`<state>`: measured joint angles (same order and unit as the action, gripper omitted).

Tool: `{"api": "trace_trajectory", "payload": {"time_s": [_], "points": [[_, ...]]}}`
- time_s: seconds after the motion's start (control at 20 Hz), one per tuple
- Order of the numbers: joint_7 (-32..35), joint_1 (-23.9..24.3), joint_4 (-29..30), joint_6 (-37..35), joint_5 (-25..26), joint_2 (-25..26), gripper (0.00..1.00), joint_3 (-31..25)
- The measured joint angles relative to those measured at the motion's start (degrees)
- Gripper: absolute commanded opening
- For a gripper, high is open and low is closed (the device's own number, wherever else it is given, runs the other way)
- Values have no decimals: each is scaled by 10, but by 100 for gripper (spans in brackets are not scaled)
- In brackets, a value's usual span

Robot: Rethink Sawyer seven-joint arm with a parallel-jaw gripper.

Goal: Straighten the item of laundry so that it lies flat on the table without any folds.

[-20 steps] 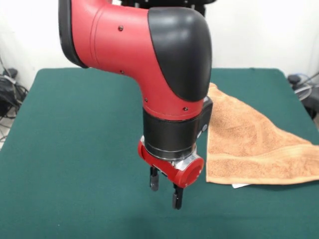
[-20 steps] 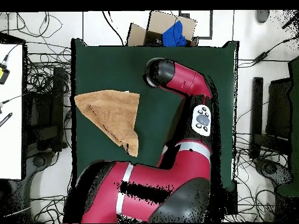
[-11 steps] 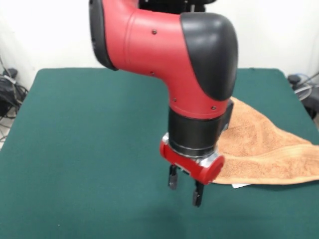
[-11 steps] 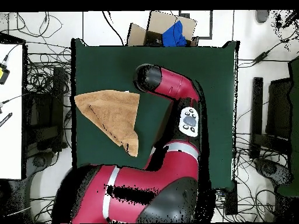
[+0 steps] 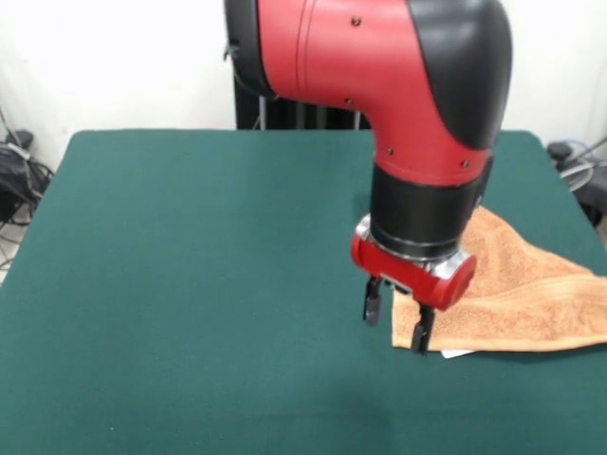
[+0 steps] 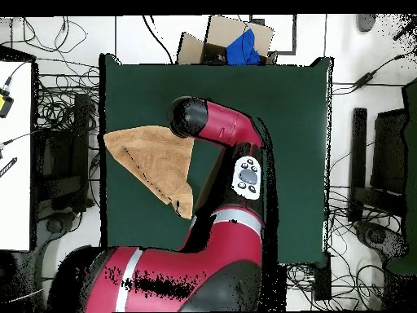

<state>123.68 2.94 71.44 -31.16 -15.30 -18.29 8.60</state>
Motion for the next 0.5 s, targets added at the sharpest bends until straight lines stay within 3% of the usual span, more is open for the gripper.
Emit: {"api": "trace_trajectory", "payload": {"time_s": [0.5], "points": [[0, -2, 33, 0, -8, -34, 100, 0]]}}
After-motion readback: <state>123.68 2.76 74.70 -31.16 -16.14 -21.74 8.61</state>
